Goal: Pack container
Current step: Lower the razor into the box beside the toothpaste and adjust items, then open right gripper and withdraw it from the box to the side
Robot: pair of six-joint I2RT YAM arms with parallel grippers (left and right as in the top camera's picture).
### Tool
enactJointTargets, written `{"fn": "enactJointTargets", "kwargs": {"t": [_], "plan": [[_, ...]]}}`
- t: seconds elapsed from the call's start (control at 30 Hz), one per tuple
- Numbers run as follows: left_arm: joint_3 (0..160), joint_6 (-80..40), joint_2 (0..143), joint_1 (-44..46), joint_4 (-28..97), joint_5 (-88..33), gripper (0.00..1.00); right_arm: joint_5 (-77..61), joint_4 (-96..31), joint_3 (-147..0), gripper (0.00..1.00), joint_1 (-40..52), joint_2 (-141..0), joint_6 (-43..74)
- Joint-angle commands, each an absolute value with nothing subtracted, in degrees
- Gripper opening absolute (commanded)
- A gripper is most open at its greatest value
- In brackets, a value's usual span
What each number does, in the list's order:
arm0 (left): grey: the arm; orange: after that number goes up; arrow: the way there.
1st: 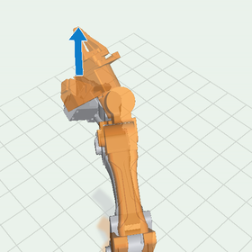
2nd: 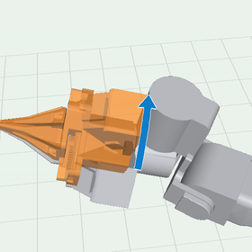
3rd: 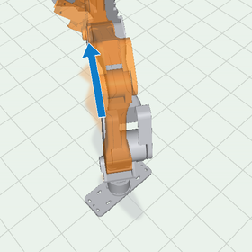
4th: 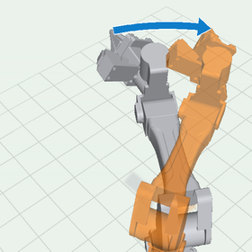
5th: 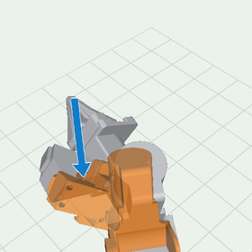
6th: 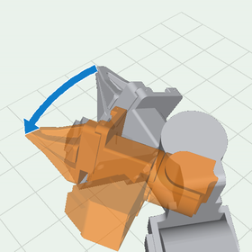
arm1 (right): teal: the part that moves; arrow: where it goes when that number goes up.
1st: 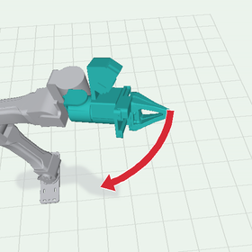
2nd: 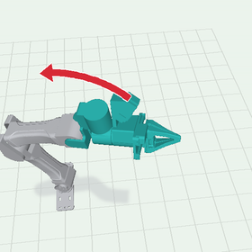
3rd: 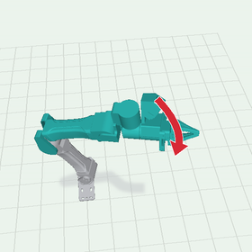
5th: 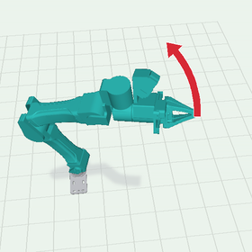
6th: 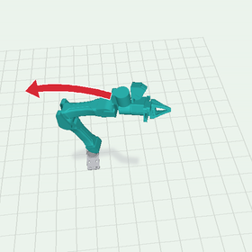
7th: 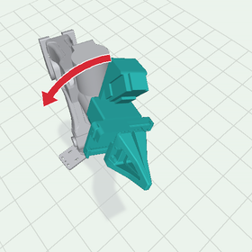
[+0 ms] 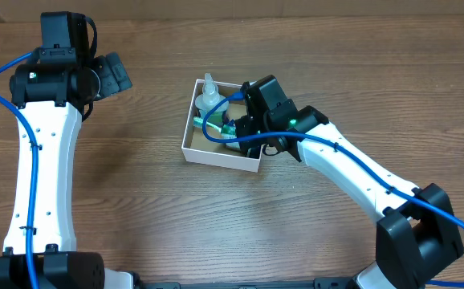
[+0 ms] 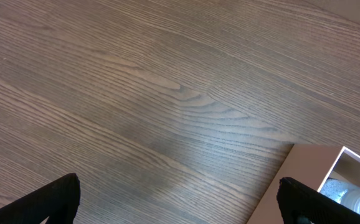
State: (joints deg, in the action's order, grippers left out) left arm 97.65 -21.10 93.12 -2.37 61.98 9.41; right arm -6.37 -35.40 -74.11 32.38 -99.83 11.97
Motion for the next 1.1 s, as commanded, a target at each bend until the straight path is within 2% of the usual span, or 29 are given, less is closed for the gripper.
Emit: {"fn": "enactJointTargets", "kwargs": {"t": [0.0, 0.03, 0.07, 0.1, 0.47, 0.57, 0.7, 0.87, 1.07], "plan": [[98.3, -22.31, 92.9, -2.61, 61.93, 9.41, 1.0, -2.55, -33.89, -76.79, 0.04, 32.38, -99.98, 11.97], [98.3, -22.33, 92.9, -2.61, 61.93, 9.41, 1.0, -2.57, -33.47, -76.79, 0.19, 32.38, -99.98, 11.97], [98.3, -22.33, 92.9, -2.61, 61.93, 9.41, 1.0, -2.57, -33.36, -76.79, 0.75, 32.38, -99.98, 11.94], [98.3, -22.31, 92.9, -2.61, 61.91, 9.39, 1.0, -2.57, -33.21, -76.79, 1.0, 32.38, -99.98, 11.94], [98.3, -22.31, 92.9, -2.61, 61.91, 9.41, 1.0, -2.57, -35.97, -76.93, 1.0, 29.08, -96.44, 14.15], [98.3, -22.31, 92.9, -2.63, 61.93, 9.41, 1.0, -2.57, -38.02, -76.95, 1.0, 24.77, -89.56, 18.52], [98.3, -22.33, 92.9, -2.61, 61.93, 9.41, 1.0, 0.45, -45.74, -76.95, 1.0, 17.8, -82.91, 18.41], [98.3, -22.31, 92.9, -2.61, 61.91, 9.41, 1.0, 5.32, -55.42, -76.93, 1.0, 9.76, -81.03, 17.61], [98.3, -22.31, 92.9, -2.61, 61.93, 9.41, 1.0, 5.3, -56.1, -76.93, 1.0, 8.49, -81.08, 17.61]]}}
